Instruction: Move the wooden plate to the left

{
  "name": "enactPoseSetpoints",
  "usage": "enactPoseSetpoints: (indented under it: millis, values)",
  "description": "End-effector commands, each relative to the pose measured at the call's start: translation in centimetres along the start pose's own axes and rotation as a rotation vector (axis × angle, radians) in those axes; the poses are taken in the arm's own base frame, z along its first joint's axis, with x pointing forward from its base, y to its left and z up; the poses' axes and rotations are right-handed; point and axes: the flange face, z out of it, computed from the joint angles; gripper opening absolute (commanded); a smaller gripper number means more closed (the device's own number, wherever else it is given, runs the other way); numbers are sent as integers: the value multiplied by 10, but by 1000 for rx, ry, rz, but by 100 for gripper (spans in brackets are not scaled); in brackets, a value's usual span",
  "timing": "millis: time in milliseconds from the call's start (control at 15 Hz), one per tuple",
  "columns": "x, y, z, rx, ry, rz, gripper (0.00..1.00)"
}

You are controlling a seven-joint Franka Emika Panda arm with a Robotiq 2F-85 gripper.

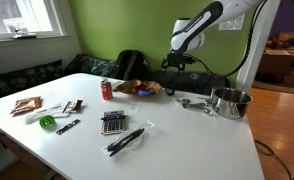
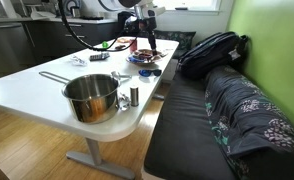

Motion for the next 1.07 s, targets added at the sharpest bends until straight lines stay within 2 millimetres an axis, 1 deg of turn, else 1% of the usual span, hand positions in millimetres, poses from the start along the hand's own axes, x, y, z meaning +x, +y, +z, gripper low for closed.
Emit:
enactPoseSetpoints:
  millis: [0,67,133,267,333,467,533,600,667,800,933,1000]
  values:
    - [8,-9,5,86,-26,-30,100]
    - [10,-10,9,108,-49,-55,100]
    - [13,-11,15,140,-120,-95,100]
    - [21,-8,32,169,-218,-141,100]
    - [23,-1,40,144,-266,-167,100]
    - [30,15,65,74,-279,-155,100]
    - [37,20,75,58,-252,-117,100]
    - [42,24,81,50,-240,-97,100]
    - [35,23,60,60,-248,-129,100]
    - [40,29,77,51,-235,-114,100]
    - [40,28,82,54,-229,-113,100]
    - [41,23,80,106,-224,-125,100]
